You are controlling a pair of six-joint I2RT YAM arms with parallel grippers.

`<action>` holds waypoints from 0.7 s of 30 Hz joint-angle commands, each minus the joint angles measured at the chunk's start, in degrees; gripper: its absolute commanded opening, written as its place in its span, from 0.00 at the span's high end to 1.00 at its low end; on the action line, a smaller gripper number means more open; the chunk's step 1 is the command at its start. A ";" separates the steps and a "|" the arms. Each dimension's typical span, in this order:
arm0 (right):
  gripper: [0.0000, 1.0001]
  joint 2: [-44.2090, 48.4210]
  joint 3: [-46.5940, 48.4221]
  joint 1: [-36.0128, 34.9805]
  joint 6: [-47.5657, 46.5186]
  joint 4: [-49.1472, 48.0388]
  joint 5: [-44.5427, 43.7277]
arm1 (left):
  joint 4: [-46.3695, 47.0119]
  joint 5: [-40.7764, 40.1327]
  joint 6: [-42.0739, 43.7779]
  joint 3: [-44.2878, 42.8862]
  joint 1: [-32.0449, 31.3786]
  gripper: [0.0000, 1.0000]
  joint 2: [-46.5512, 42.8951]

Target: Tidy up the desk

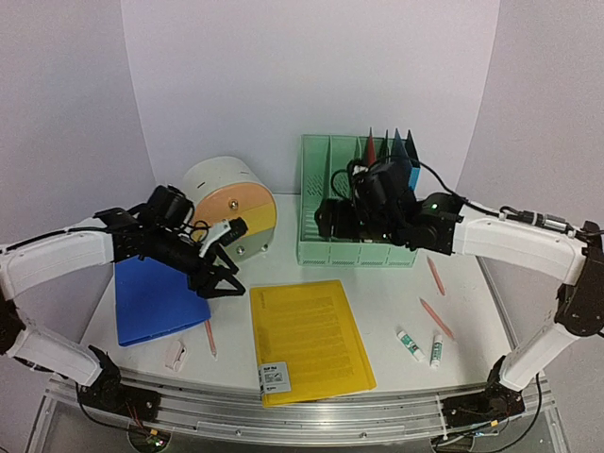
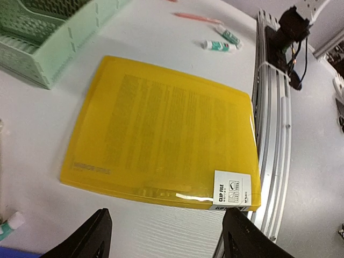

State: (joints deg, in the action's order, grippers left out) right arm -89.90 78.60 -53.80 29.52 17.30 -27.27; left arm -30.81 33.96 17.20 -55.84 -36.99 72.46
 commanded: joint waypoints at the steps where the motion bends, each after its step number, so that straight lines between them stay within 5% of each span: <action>1: 0.11 -4.05 -6.90 -0.13 14.35 8.72 16.10 | -6.76 0.09 3.37 -6.31 -3.78 0.27 10.19; 14: 0.14 -3.95 -21.30 -0.65 20.45 8.48 21.68 | -9.52 -11.50 2.31 -30.63 -4.15 0.23 41.23; 21: 0.14 -1.92 -23.35 -1.07 18.99 7.62 20.85 | -11.69 -15.28 2.45 -34.43 -4.12 0.23 45.79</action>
State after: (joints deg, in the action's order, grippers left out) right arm -94.93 56.17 -54.31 48.44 25.62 -6.65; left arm -40.15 22.40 19.52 -87.22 -41.16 117.43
